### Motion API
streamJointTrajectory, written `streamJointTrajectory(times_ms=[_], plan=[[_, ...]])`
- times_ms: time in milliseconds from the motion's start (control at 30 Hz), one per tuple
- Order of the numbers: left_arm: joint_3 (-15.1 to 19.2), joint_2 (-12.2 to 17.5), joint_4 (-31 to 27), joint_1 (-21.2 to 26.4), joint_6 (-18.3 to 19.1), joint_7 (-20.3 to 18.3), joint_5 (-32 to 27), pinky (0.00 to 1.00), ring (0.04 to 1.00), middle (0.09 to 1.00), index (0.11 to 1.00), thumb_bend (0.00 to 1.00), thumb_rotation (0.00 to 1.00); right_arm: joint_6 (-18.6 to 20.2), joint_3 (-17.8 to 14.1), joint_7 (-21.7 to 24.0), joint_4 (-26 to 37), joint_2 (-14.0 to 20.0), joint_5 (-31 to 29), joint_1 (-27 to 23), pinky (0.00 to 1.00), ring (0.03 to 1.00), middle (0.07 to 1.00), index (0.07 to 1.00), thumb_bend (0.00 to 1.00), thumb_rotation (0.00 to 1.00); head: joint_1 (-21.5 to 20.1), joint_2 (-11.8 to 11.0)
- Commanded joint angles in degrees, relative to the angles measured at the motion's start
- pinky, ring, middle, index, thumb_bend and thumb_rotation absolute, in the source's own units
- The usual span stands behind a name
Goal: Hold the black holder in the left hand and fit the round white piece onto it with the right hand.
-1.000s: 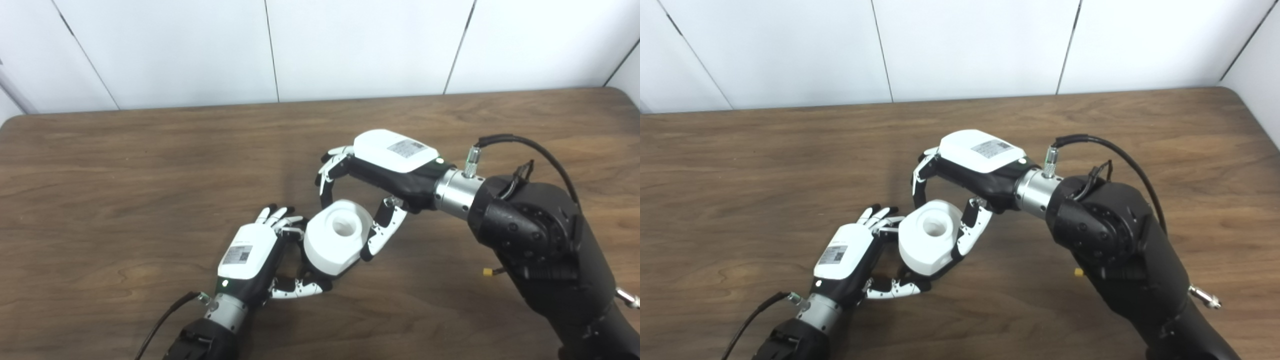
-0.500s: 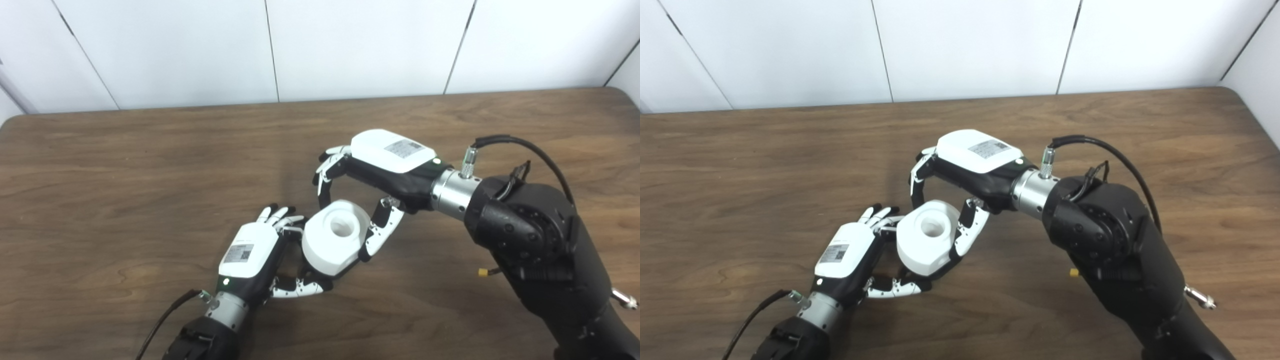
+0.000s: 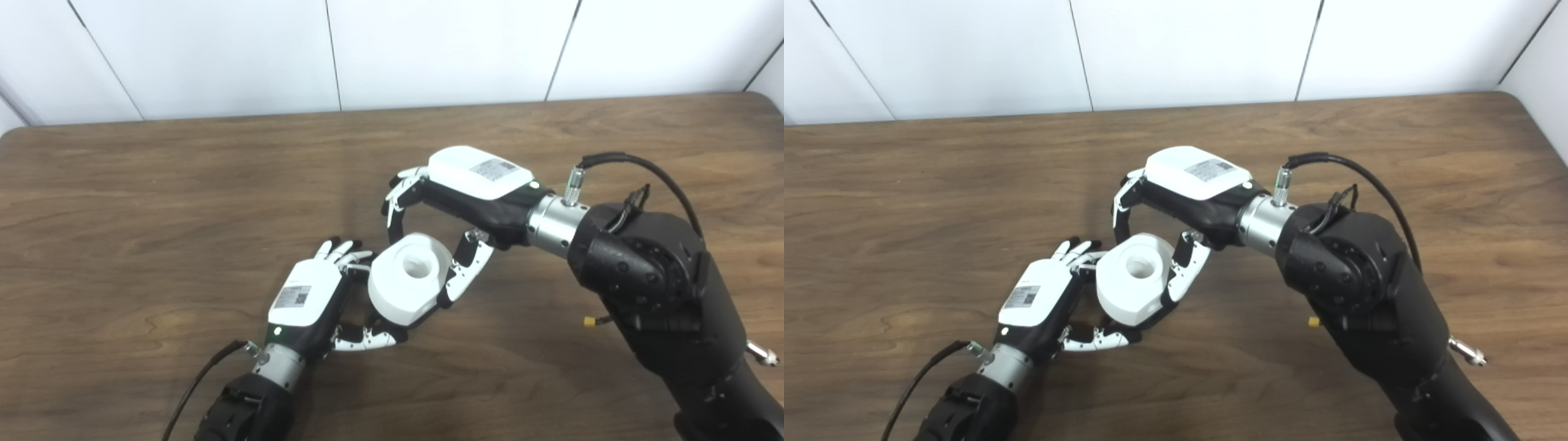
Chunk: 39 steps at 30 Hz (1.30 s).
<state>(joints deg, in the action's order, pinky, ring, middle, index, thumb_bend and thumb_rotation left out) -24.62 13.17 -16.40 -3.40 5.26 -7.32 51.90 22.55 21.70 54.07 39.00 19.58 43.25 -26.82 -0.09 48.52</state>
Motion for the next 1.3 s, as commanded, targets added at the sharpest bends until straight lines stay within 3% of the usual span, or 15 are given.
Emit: streamJointTrajectory(times_ms=[0, 167, 367, 933, 1267], plan=[[-1.09, 0.65, 0.59, -0.9, 0.36, -2.83, 1.55, 1.0, 0.927, 0.812, 0.487, 0.52, 0.05, -0.55, -0.46, -0.5, 1.14, 0.15, 0.8, -1.7, 0.77, 0.889, 0.769, 0.483, 0.52, 0.13, -0.21, 0.09], [-0.98, 0.8, 0.43, -0.88, 0.49, -3.04, 1.37, 1.0, 0.928, 0.813, 0.487, 0.52, 0.05, -1.38, -0.15, -0.66, 0.81, 0.23, 1.01, -1.65, 0.76, 0.883, 0.768, 0.483, 0.52, 0.13, -0.7, 0.13], [-0.97, 1.02, 0.25, -0.87, 0.59, -3.37, 1.39, 1.0, 0.928, 0.816, 0.487, 0.52, 0.05, -1.47, -0.24, -0.67, 0.53, 0.18, 1.52, -1.91, 0.88, 0.879, 0.768, 0.483, 0.52, 0.13, -1.13, 0.15], [-0.82, 1.34, -0.16, -0.89, 0.86, -4.09, 1.59, 1.0, 0.927, 0.815, 0.487, 0.52, 0.05, -3.71, -0.43, -1.91, -0.04, 0.09, 2.0, -1.78, 0.8, 0.866, 0.754, 0.482, 0.52, 0.13, -2.01, 0.25], [-0.75, 1.27, 0.02, -0.69, 0.64, -4.0, 1.54, 1.0, 0.925, 0.813, 0.487, 0.52, 0.05, -4.88, -0.27, -1.97, -1.12, -0.06, 1.95, -1.12, 0.83, 0.866, 0.76, 0.482, 0.52, 0.13, -1.74, 0.49]])
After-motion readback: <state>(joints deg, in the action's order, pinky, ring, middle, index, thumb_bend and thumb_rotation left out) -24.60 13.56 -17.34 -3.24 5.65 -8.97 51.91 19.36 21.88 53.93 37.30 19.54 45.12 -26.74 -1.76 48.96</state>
